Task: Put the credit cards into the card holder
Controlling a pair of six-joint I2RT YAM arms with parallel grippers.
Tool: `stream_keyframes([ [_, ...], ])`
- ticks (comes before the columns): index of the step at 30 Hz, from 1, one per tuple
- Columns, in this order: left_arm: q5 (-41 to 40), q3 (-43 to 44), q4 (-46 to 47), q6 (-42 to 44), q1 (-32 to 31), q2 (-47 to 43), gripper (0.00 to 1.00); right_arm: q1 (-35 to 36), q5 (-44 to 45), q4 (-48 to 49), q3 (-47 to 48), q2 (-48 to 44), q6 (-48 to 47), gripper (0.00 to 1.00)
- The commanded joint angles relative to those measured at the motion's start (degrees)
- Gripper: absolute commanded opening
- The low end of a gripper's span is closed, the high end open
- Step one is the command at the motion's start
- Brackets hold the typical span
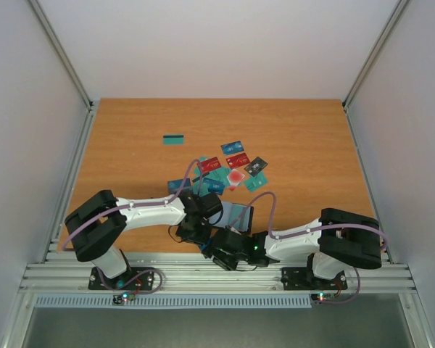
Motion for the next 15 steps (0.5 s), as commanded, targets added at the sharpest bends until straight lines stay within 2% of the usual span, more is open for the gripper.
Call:
stream_keyframes([
  [1,4.0,-3.6,4.4,1.4,-0.4,2.8,0.27,0.8,1.7,2.4,-1.8,1.6,2.2,0.51],
  [9,5.6,-4.6,5.2,1.9,-0.3,3.0,0.27,0.6,4.1,7.9,-2.7,4.1,3.4,0.44],
  [15,7.1,-6.3,6.8,1.6,-0.4,3.4,0.27,0.3,4.4,8.1,-2.8,3.6,3.5,0.31],
])
